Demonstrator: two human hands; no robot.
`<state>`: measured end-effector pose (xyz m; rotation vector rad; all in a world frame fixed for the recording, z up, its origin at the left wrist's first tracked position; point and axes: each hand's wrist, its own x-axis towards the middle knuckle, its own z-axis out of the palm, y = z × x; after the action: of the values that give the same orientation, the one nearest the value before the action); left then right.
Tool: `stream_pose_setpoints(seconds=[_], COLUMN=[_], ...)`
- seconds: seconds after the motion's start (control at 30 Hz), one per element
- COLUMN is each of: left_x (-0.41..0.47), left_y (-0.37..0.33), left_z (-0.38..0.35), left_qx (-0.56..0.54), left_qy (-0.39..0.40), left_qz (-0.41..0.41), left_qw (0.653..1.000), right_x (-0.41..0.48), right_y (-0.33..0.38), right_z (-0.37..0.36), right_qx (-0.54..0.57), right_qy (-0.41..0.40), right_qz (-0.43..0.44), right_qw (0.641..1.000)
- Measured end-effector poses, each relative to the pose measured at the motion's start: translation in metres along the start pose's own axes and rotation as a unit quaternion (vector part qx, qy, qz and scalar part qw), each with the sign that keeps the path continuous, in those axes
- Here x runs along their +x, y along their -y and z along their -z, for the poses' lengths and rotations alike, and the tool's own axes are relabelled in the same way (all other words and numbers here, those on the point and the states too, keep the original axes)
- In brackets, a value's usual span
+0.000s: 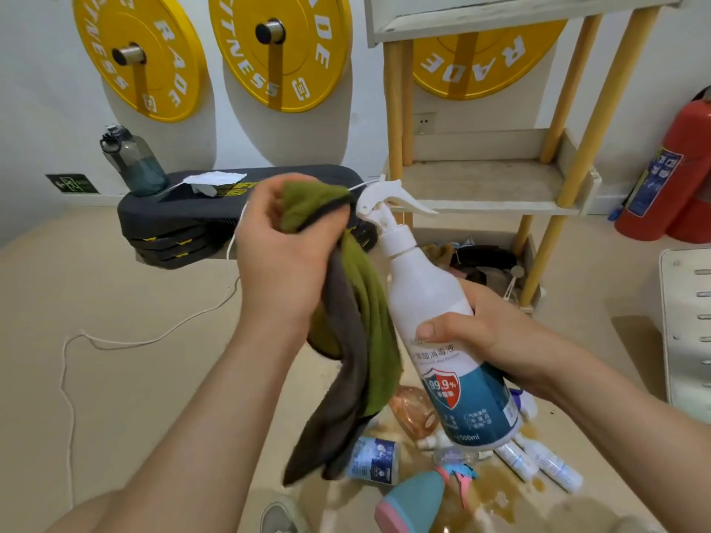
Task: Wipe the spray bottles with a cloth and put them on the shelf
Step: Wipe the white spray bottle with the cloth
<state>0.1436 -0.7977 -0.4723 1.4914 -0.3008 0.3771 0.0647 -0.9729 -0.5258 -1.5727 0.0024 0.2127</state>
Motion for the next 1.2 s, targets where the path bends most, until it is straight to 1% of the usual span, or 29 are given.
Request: stream_pose_setpoints(seconds=[0.03, 0.07, 0.1, 0.13, 0.2, 0.23, 0.3, 0.37, 0.4, 0.47, 0.5, 0.53, 0.6, 0.63, 0.67, 0.7, 0.73, 0.77, 0.8, 0.83, 0.87, 0.9, 0.93, 0.97, 1.0, 1.03, 1.07, 1.13, 1.2], left_x=[0.006, 0.011, 0.015, 0.017, 0.016, 0.012, 0.004, -0.002, -0.002, 0.001, 0.002, 0.003, 0.003, 0.002, 0.000, -0.001, -0.002, -0.001, 0.002, 0.005, 0.008, 0.011, 0.011, 0.008, 0.005, 0.003, 0.001, 0.003, 0.005], left_y=[-0.003, -0.006, -0.008, -0.009, -0.008, -0.007, -0.003, 0.002, 0.001, -0.001, -0.001, -0.001, 0.000, 0.001, 0.002, 0.003, 0.000, -0.002, -0.004, -0.003, -0.002, 0.001, 0.003, 0.004, 0.003, 0.002, -0.001, -0.006, -0.007], left_z=[0.003, 0.006, 0.010, 0.013, 0.013, 0.010, 0.003, -0.002, -0.003, 0.000, 0.003, 0.005, 0.007, 0.006, 0.004, 0.001, -0.002, -0.004, -0.004, -0.001, 0.004, 0.008, 0.011, 0.012, 0.011, 0.008, 0.006, 0.004, 0.004], left_qx=[-0.107, -0.201, -0.258, -0.278, -0.268, -0.244, -0.149, -0.063, -0.044, -0.016, 0.012, 0.043, 0.084, 0.099, 0.099, 0.056, -0.032, -0.120, -0.162, -0.144, -0.051, 0.104, 0.268, 0.402, 0.486, 0.523, 0.529, 0.502, 0.458], left_qy=[-0.017, -0.018, -0.007, 0.009, 0.045, 0.065, 0.087, 0.076, 0.063, 0.050, 0.052, 0.057, 0.073, 0.075, 0.067, 0.056, 0.051, 0.052, 0.055, 0.068, 0.095, 0.125, 0.156, 0.180, 0.193, 0.196, 0.192, 0.182, 0.191], left_qz=[0.044, 0.080, 0.101, 0.113, 0.120, 0.123, 0.116, 0.108, 0.113, 0.120, 0.110, 0.091, 0.044, 0.026, 0.026, 0.059, 0.117, 0.173, 0.205, 0.211, 0.185, 0.126, 0.059, 0.007, -0.013, -0.005, 0.005, 0.026, 0.059], left_qw=[0.993, 0.976, 0.961, 0.954, 0.955, 0.960, 0.978, 0.989, 0.991, 0.991, 0.993, 0.993, 0.993, 0.992, 0.992, 0.995, 0.991, 0.976, 0.964, 0.964, 0.977, 0.979, 0.949, 0.898, 0.852, 0.829, 0.826, 0.845, 0.866], right_x=[0.000, 0.001, 0.002, 0.002, 0.002, 0.001, 0.000, -0.002, -0.002, -0.004, -0.004, -0.005, -0.008, -0.009, -0.010, -0.010, -0.010, -0.010, -0.010, -0.011, -0.011, -0.012, -0.012, -0.011, -0.011, -0.010, -0.009, -0.008, -0.008], right_y=[0.000, -0.001, -0.001, -0.001, 0.002, 0.004, 0.006, 0.004, 0.002, 0.001, 0.003, 0.005, 0.012, 0.014, 0.015, 0.016, 0.017, 0.018, 0.018, 0.018, 0.018, 0.017, 0.016, 0.015, 0.013, 0.011, 0.010, 0.007, 0.006], right_z=[-0.003, -0.005, -0.007, -0.009, -0.013, -0.016, -0.025, -0.036, -0.040, -0.042, -0.041, -0.038, -0.033, -0.029, -0.025, -0.022, -0.018, -0.016, -0.015, -0.015, -0.017, -0.017, -0.017, -0.017, -0.015, -0.015, -0.015, -0.018, -0.024], right_qx=[-0.004, -0.013, -0.023, -0.028, -0.037, -0.053, -0.110, -0.184, -0.215, -0.230, -0.209, -0.160, -0.019, 0.043, 0.084, 0.108, 0.121, 0.126, 0.125, 0.122, 0.122, 0.130, 0.141, 0.155, 0.172, 0.187, 0.198, 0.209, 0.206], right_qy=[0.009, 0.012, 0.008, 0.001, -0.023, -0.042, -0.089, -0.140, -0.159, -0.172, -0.160, -0.133, -0.053, -0.018, 0.006, 0.021, 0.032, 0.044, 0.055, 0.066, 0.075, 0.077, 0.072, 0.063, 0.056, 0.054, 0.056, 0.068, 0.085], right_qz=[0.002, 0.001, -0.001, 0.002, 0.013, 0.019, 0.025, 0.035, 0.042, 0.040, 0.033, 0.020, -0.006, -0.009, -0.006, -0.002, -0.002, -0.005, -0.005, -0.004, -0.002, -0.001, -0.002, -0.006, -0.012, -0.022, -0.032, -0.045, -0.050], right_qw=[1.000, 1.000, 1.000, 1.000, 0.999, 0.998, 0.990, 0.972, 0.963, 0.957, 0.964, 0.978, 0.998, 0.999, 0.996, 0.994, 0.992, 0.991, 0.991, 0.990, 0.990, 0.989, 0.987, 0.986, 0.984, 0.981, 0.978, 0.974, 0.974])
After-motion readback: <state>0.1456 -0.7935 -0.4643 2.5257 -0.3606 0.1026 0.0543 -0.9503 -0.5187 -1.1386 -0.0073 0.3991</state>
